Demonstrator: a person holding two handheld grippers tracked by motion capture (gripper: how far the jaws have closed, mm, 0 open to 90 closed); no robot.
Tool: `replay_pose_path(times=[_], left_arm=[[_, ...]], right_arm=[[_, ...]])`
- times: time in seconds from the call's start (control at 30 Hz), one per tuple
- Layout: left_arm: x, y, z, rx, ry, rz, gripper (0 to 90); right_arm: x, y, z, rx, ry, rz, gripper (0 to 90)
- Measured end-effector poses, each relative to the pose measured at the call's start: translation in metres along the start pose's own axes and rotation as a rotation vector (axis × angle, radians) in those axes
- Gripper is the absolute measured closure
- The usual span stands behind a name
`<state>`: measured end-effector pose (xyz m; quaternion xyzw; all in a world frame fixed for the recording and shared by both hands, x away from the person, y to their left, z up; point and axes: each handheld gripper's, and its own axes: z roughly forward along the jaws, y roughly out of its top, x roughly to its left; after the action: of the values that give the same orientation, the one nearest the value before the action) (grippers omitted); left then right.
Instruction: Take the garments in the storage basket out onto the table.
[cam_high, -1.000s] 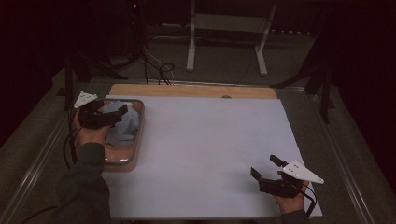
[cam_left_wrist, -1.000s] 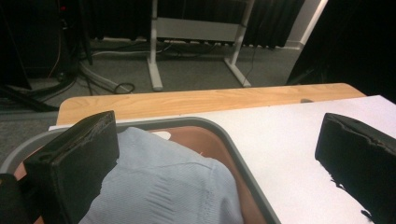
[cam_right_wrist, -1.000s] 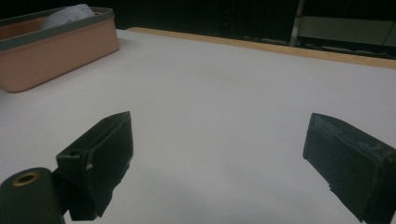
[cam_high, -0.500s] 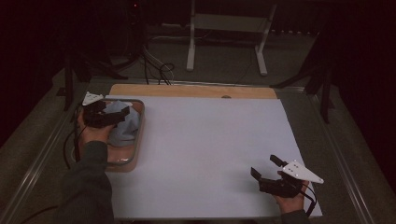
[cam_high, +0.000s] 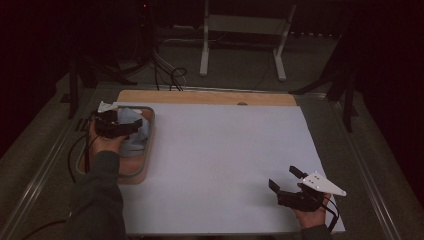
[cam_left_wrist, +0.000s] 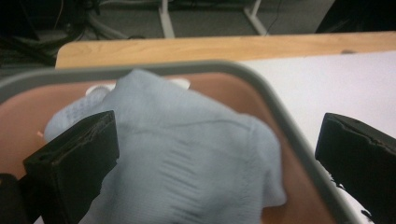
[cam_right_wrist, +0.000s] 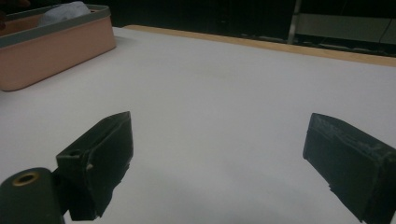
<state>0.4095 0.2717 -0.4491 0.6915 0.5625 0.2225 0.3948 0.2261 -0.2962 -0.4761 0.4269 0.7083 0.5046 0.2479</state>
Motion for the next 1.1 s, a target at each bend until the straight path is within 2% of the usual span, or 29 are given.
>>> replay_pose_path(times=[0.1,0.3,0.5,0.53,0.7,0.83,0.97,1.1], left_arm=[[0.002,-0.001,0.003,0.013,0.019,-0.008,0.5],[0.003,-0.003,0.006,0.064,0.084,0.013,0.5],[0.006,-0.009,0.012,0.122,0.114,-0.020,0.0],[0.006,-0.010,0.014,0.124,0.116,-0.031,0.0],[0.006,-0.011,0.018,0.178,0.123,-0.019,0.0],[0.007,-0.013,0.021,0.198,0.131,-0.048,0.0],[0.007,-0.014,0.025,0.238,0.137,-0.050,0.0],[0.006,-0.015,0.027,0.257,0.149,-0.048,0.0]], right_arm=[[0.000,0.000,0.000,-0.004,0.000,0.003,8.4],[0.000,0.000,-0.001,-0.001,0.000,0.002,8.4],[0.000,0.000,0.000,0.000,-0.002,0.000,8.4],[0.000,0.000,0.000,0.001,-0.002,0.000,8.4],[0.000,0.000,0.000,0.001,0.000,0.000,8.4],[0.000,0.000,0.000,0.001,-0.001,0.001,8.4],[0.000,0.000,0.000,0.002,0.000,0.000,8.4],[0.000,0.000,0.000,0.002,0.001,0.001,8.4]])
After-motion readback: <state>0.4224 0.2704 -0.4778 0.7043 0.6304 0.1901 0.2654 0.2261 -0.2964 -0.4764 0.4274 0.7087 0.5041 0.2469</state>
